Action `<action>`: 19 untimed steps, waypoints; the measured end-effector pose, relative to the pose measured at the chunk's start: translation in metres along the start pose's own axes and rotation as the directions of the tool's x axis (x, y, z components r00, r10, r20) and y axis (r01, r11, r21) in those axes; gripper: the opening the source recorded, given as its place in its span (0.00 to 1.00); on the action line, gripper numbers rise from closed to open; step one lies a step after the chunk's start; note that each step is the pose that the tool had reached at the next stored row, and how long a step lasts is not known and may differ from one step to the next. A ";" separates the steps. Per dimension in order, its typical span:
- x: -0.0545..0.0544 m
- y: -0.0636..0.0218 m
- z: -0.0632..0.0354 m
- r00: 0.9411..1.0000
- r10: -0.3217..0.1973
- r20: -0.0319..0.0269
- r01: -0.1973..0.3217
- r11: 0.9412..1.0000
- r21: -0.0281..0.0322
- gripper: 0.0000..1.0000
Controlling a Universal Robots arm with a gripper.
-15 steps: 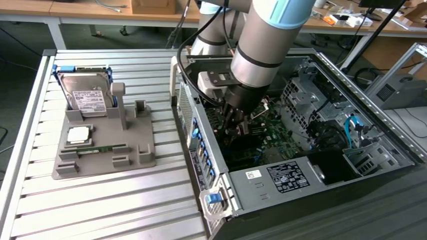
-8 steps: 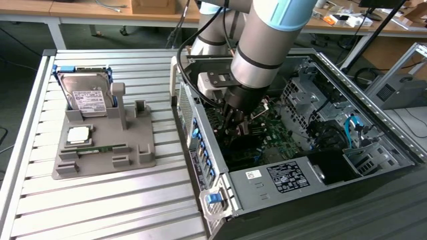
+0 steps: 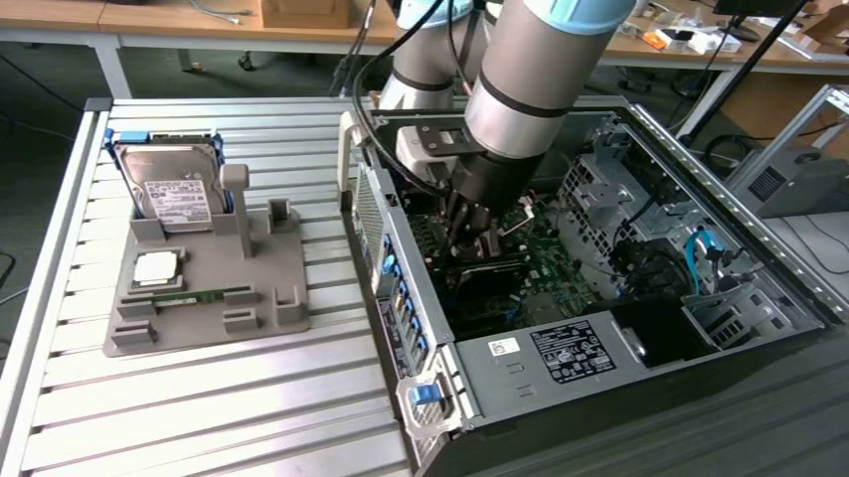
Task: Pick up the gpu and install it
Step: 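Press down on the gpu until it lock into place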
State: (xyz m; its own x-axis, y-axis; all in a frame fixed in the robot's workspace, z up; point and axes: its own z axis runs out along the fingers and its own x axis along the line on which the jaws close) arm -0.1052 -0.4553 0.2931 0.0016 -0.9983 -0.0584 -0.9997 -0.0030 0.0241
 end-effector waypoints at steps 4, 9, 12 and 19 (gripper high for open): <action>-0.001 0.0058 -0.0018 1.000 -0.001 0.000 0.001 1.000 0.003 0.11; -0.006 0.0159 -0.0012 1.000 -0.001 0.001 0.001 1.000 0.006 0.11; -0.013 0.0209 -0.0007 1.000 -0.001 0.001 0.001 1.000 0.006 0.11; -0.019 0.0439 0.0002 1.000 -0.001 0.004 0.001 1.000 0.012 0.11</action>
State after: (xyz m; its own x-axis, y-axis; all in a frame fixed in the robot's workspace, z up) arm -0.1491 -0.4367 0.2951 0.0027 -0.9980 -0.0625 -0.9999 -0.0035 0.0125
